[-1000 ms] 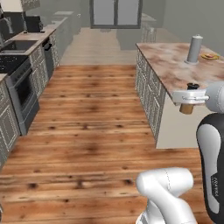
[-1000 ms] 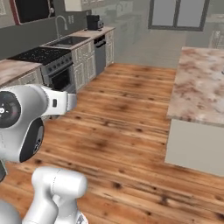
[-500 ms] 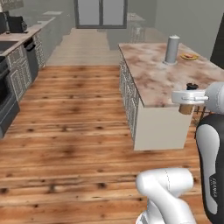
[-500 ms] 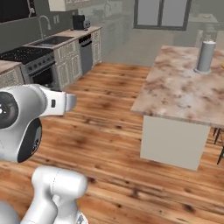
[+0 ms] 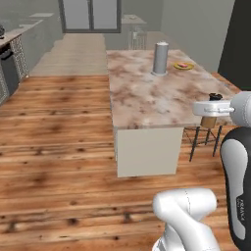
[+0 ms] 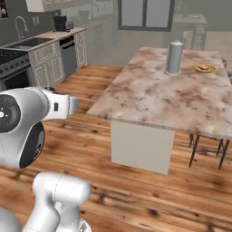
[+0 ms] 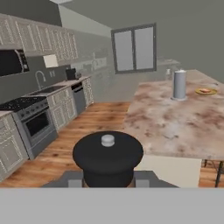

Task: Retrieve the shaker from the cabinet and place it next the steak on a plate on the dining table.

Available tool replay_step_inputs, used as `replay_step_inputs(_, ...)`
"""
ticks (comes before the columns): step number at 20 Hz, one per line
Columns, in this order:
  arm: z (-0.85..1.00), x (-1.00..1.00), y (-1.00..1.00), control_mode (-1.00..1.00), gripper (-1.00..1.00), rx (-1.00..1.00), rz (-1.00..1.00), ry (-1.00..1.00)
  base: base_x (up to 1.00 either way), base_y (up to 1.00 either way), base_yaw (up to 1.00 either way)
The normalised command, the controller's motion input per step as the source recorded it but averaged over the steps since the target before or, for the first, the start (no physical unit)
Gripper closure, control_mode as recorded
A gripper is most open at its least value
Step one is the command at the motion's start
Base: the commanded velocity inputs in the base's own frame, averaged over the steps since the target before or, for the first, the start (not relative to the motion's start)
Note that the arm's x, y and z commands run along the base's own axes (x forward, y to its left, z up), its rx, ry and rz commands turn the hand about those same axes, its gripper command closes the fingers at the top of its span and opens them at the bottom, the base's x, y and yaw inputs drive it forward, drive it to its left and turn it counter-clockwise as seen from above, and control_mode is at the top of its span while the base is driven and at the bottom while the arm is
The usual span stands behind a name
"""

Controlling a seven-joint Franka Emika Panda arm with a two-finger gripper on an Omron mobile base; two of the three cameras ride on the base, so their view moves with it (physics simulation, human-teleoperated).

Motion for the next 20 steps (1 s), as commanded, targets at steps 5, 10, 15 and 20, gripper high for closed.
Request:
replay_step_inputs(5, 0.0, 0.0, 0.0, 1.0, 1.0, 0.0, 0.0, 0.0, 0.35, -1.0, -0.08)
replay_step_inputs(10, 0.0, 0.0, 0.0, 1.0, 1.0, 0.0, 0.0, 0.0, 0.29, -1.0, -0.09)
replay_step_inputs(15, 0.0, 0.0, 0.0, 1.0, 1.0, 0.0, 0.0, 0.0, 0.2, -1.0, -0.09)
replay_step_inputs(20, 0.0, 0.0, 0.0, 1.0, 1.0, 0.0, 0.0, 0.0, 0.16, -1.0, -0.07)
